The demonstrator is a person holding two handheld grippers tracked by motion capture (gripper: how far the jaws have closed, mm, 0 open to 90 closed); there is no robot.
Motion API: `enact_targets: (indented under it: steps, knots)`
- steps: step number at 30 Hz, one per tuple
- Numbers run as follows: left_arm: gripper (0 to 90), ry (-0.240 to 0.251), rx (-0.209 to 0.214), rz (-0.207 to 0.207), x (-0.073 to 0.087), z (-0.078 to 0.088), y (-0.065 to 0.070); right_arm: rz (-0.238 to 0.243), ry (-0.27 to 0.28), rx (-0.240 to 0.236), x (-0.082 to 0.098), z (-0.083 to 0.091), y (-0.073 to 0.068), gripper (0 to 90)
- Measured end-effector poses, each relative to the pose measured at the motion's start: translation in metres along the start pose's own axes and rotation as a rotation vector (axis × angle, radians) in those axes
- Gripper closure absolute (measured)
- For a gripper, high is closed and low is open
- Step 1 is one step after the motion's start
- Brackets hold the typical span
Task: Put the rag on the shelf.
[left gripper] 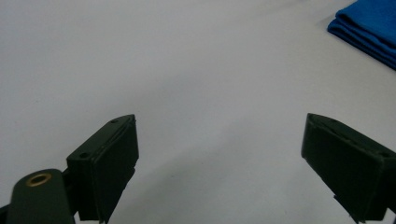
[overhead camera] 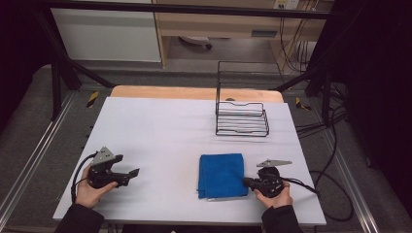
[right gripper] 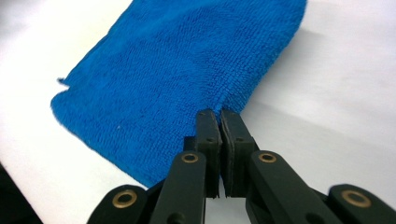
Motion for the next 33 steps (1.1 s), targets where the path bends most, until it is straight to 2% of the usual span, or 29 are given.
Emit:
enact_targets:
  steps: [3, 5, 7, 12, 14, 15, 17, 20, 25, 29, 33]
  knots:
    - [11.0, 0.001, 0.0, 0.002, 0.0, 0.0, 0.0, 0.003, -0.017, 0.009, 0.001, -0.001, 0.002, 85.7]
    - [11.0, 0.0, 0.001, 0.003, 0.0, 0.0, 0.0, 0.021, -0.026, 0.029, 0.003, -0.004, 0.003, 75.3]
    - [10.8, -0.003, 0.001, 0.004, 0.0, 0.0, 0.0, 0.035, 0.011, 0.033, 0.003, -0.003, 0.005, 67.4]
    - [9.6, -0.004, 0.0, 0.009, -0.001, -0.001, 0.0, 0.077, 0.133, 0.006, -0.001, 0.001, 0.014, 43.7]
    - [9.2, -0.012, -0.001, 0.007, -0.001, -0.002, 0.001, 0.089, 0.147, 0.001, -0.002, 0.001, 0.016, 41.2]
    - [8.7, -0.011, -0.001, 0.01, -0.002, -0.003, 0.002, 0.097, 0.172, -0.002, -0.004, 0.001, 0.02, 34.5]
    - [8.7, -0.018, -0.004, 0.004, -0.003, -0.004, 0.003, 0.105, 0.184, -0.006, -0.006, 0.0, 0.022, 32.0]
    - [8.6, -0.023, -0.007, -0.002, -0.004, -0.006, 0.006, 0.115, 0.209, -0.017, -0.01, -0.001, 0.028, 20.4]
    - [8.1, -0.031, -0.009, -0.003, -0.009, -0.01, 0.013, 0.123, 0.216, -0.023, -0.015, -0.003, 0.037, 10.8]
    - [7.8, -0.038, 0.004, -0.016, -0.013, -0.014, 0.019, 0.128, 0.229, -0.031, -0.016, -0.003, 0.041, 8.2]
    - [7.7, -0.04, 0.01, -0.023, -0.019, -0.02, 0.027, 0.134, 0.229, -0.02, -0.016, -0.002, 0.044, 5.5]
Point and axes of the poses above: each handheld gripper's, and its own axes: z roughly backward along the jaws, x roughly out of its underside, y roughly to its right, the point moved 1 cm from there along -z, roughly forward along the jaws, and after that the axes turned 2 degrees about x, right-handed, at the moved point
